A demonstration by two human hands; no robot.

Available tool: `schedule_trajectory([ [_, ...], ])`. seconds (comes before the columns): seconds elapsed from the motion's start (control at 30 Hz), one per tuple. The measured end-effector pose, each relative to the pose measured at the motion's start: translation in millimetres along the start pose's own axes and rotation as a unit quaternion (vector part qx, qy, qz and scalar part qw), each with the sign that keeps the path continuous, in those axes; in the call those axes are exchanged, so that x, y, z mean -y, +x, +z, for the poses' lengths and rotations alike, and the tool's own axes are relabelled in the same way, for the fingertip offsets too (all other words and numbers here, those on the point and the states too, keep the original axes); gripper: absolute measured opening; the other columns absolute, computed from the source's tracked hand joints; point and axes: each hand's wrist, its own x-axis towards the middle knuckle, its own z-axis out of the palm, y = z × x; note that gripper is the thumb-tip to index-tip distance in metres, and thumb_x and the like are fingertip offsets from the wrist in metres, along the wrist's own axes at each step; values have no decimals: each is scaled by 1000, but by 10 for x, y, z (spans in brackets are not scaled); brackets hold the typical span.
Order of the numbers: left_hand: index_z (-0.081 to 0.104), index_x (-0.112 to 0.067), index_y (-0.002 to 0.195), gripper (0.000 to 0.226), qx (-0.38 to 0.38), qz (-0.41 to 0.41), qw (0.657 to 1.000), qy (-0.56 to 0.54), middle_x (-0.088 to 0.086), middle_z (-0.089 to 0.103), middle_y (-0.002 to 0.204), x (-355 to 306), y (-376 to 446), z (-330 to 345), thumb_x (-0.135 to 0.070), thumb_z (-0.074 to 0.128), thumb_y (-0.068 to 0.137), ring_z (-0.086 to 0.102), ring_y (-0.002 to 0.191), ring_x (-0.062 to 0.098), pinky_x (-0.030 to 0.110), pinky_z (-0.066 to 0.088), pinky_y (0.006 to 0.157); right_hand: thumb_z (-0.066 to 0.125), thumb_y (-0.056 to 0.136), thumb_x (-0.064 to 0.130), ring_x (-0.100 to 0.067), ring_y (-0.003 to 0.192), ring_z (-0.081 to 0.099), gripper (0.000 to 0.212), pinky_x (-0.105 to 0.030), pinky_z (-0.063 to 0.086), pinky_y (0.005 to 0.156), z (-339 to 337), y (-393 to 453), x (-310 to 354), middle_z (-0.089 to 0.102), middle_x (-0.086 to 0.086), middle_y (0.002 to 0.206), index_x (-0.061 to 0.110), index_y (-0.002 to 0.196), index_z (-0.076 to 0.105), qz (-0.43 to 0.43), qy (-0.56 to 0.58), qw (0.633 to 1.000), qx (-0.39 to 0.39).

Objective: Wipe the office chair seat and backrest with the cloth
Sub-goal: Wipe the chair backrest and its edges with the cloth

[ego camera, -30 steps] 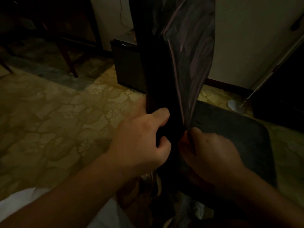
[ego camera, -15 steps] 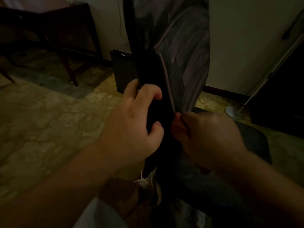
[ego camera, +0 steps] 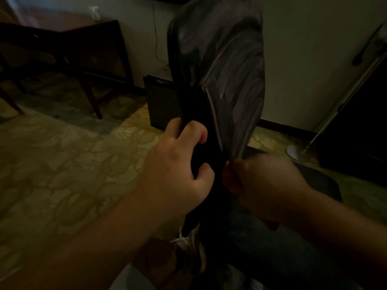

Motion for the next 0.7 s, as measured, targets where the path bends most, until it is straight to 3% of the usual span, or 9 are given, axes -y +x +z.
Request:
schedule_trajectory([
  [0.1,46,-28,108,38,-3,-9,1000,-1,-9,42,105,-34,-9,10,-30,66,76,46,76,-1,5,36,64,39,109,52,-5,64,52,31,-23,37,54,-134,27,30,54,8,76,32,104,63,-3,-26,1000,15],
  [0.23,48,-26,106,38,-12,-18,1000,-13,-8,45,104,-56,-4,26,-26,66,72,47,77,3,7,35,63,40,108,51,-18,66,55,32,-27,39,55,-430,117,62,48,7,71,31,85,52,1,-61,992,-107],
  [0.37,49,-25,105,36,-11,-20,999,-27,-8,44,102,-65,-56,-4,-25,66,73,47,80,4,8,34,63,42,109,49,-17,71,58,26,-29,48,64,-366,67,120,51,8,77,33,110,62,-27,-59,998,1],
  [0.43,46,-29,104,36,-2,-25,999,-37,-9,43,101,-93,-45,-13,-27,65,74,47,79,5,10,33,62,42,108,50,-17,65,53,31,-27,43,60,-522,83,115,49,7,73,30,95,62,-36,-95,995,-23],
  [0.5,42,-35,104,36,12,-20,999,-49,-9,43,103,-115,-16,-10,-34,62,74,47,79,5,10,32,61,44,108,49,-13,56,43,37,-25,32,51,-751,136,127,44,6,68,27,79,51,-26,-101,990,-95],
  [0.6,40,-39,104,39,22,-19,998,-55,-10,43,102,-91,-36,-34,-31,63,73,47,79,5,10,31,60,50,107,45,-7,54,32,25,-22,21,48,-868,188,163,39,8,70,29,92,63,-40,-85,990,-108],
  [0.7,44,-36,102,40,28,-35,998,-42,-13,43,99,-66,-91,-69,-22,66,72,48,77,8,16,33,58,46,107,48,-13,61,48,28,-26,35,54,-682,111,210,47,5,72,28,99,63,-74,-104,991,-47],
])
